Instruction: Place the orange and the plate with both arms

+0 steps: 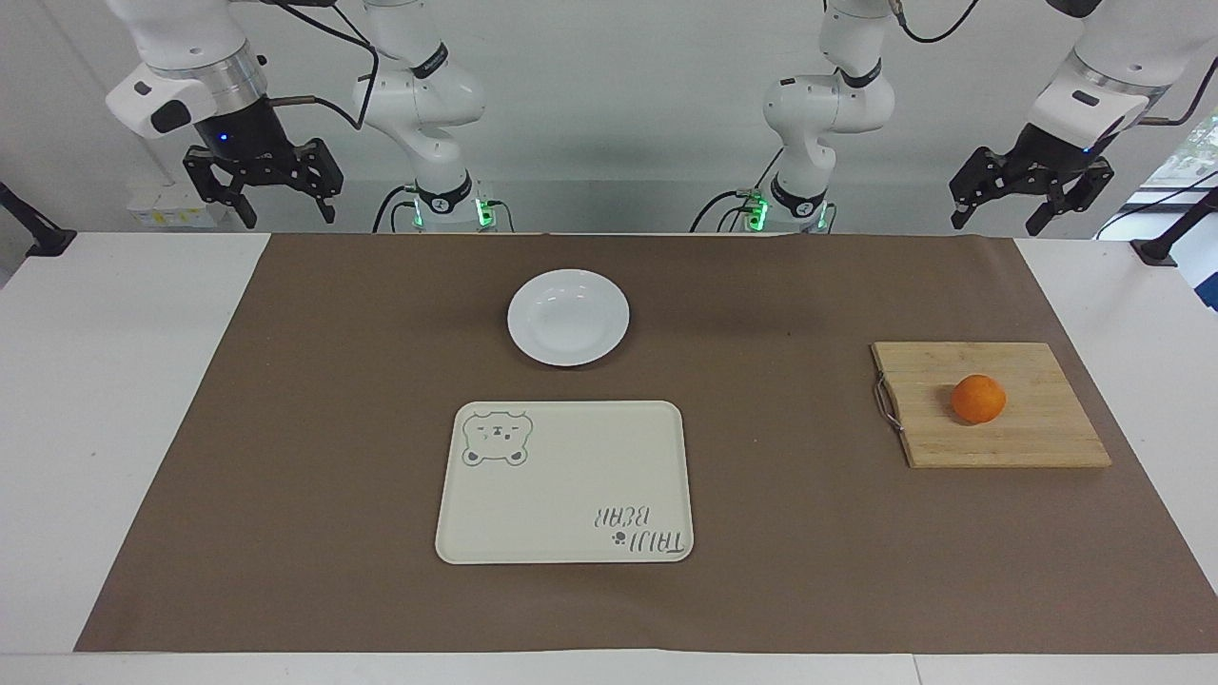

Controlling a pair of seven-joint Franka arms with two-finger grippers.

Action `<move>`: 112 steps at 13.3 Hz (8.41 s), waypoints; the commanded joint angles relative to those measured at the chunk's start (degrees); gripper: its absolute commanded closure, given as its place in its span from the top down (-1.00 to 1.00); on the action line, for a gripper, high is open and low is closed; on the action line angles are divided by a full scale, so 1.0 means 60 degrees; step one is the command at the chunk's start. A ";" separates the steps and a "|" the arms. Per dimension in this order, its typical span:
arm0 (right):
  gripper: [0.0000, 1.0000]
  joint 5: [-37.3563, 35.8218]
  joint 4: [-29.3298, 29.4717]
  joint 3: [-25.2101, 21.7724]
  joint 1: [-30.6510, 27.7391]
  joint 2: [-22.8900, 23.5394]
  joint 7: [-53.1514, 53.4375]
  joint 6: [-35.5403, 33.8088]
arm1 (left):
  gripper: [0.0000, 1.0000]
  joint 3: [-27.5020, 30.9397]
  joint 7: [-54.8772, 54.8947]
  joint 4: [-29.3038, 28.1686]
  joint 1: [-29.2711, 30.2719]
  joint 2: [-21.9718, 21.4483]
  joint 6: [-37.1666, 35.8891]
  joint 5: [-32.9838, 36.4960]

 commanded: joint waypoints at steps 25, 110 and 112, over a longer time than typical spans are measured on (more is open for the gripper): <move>1.00 0.0082 -0.0138 0.0064 -0.0143 -0.0103 -0.0236 0.0065 | 1.00 0.0094 -0.0064 0.0102 0.0064 0.0011 0.0342 -0.0108; 1.00 0.0082 -0.0138 0.0035 -0.0143 -0.0118 -0.0250 -0.0198 | 1.00 -0.0375 -0.3833 -0.3915 -0.3940 0.1080 0.6643 0.0171; 1.00 0.0082 -0.0138 0.0049 -0.0114 -0.0147 -0.0250 -0.0300 | 1.00 -0.0374 -0.3101 -0.3022 -0.3061 0.1255 0.5781 0.0171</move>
